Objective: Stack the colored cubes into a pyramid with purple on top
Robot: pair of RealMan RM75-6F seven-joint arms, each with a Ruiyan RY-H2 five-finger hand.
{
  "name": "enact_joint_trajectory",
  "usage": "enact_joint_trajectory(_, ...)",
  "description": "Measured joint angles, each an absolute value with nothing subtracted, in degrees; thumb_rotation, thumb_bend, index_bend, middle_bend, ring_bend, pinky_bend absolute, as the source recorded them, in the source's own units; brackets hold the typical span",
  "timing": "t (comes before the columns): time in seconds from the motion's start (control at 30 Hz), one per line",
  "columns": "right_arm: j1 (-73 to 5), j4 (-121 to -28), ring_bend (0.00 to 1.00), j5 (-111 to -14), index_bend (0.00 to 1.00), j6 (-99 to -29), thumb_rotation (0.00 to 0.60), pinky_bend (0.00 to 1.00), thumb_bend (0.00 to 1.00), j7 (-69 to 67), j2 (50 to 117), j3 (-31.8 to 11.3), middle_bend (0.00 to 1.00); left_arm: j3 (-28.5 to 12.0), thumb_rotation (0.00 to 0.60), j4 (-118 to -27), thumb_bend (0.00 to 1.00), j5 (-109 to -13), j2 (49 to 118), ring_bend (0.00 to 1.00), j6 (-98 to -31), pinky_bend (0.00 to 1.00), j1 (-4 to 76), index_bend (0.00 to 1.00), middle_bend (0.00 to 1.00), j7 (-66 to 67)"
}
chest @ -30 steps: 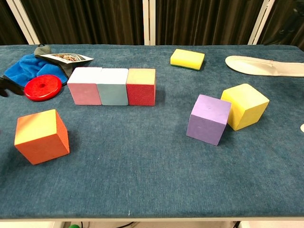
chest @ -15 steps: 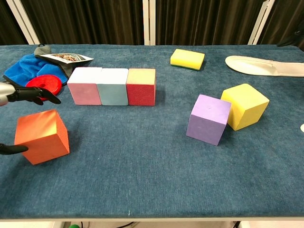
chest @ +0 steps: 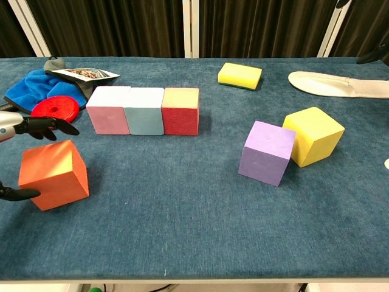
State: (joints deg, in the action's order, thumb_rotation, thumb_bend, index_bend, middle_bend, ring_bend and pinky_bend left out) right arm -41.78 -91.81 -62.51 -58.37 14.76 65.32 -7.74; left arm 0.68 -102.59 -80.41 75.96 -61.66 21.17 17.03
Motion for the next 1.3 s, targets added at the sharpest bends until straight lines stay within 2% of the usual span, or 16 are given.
enact_joint_trajectory(0.13, -41.54, -91.58, 0.00, -62.77, 0.00, -57.98, 0.600, 0.00, 0.07, 14.74, 65.57, -8.06, 0.13, 0.66, 0.598, -101.61, 0.17, -80.09, 76.87, 0.29, -62.38, 0.29, 21.06, 0.21, 0.25, 17.22)
enact_joint_trajectory(0.27, -41.14, -91.79, 0.00, -62.99, 0.00, -57.95, 0.600, 0.00, 0.07, 14.74, 65.37, -8.31, 0.13, 0.60, 0.600, -100.52, 0.17, -80.49, 77.45, 0.39, -63.62, 0.37, 20.87, 0.30, 0.33, 17.17)
enact_joint_trajectory(0.37, -40.47, -92.24, 0.00, -63.23, 0.00, -58.39, 0.600, 0.00, 0.07, 14.40, 64.90, -8.43, 0.13, 0.55, 0.600, -100.30, 0.17, -81.21, 77.21, 0.41, -64.09, 0.39, 20.88, 0.32, 0.36, 16.15)
enact_joint_trajectory(0.6, -36.89, -93.95, 0.00, -64.89, 0.00, -61.83, 0.600, 0.00, 0.07, 12.66, 62.75, -8.02, 0.13, -0.46, 0.600, -100.34, 0.17, -83.84, 74.04, 0.41, -64.54, 0.39, 22.23, 0.33, 0.36, 12.76)
enact_joint_trajectory(0.8, -31.77, -95.92, 0.00, -67.14, 0.00, -67.02, 0.600, 0.00, 0.07, 10.23, 59.84, -7.01, 0.13, -4.24, 0.600, -100.40, 0.17, -84.73, 68.56, 0.40, -62.58, 0.38, 26.37, 0.33, 0.35, 9.51)
enact_joint_trajectory(1.03, -26.62, -98.79, 0.00, -68.29, 0.00, -71.83, 0.600, 0.00, 0.07, 8.88, 56.29, -6.61, 0.13, -8.80, 0.600, -97.16, 0.18, -86.80, 64.10, 0.37, -56.26, 0.35, 34.45, 0.32, 0.34, 1.47)
enact_joint_trajectory(1.3, -24.15, -101.03, 0.00, -67.88, 0.00, -74.00, 0.600, 0.00, 0.07, 9.27, 55.17, -7.45, 0.13, -10.50, 0.600, -87.88, 0.18, -91.96, 63.84, 0.37, -49.21, 0.35, 44.38, 0.31, 0.33, -10.93)
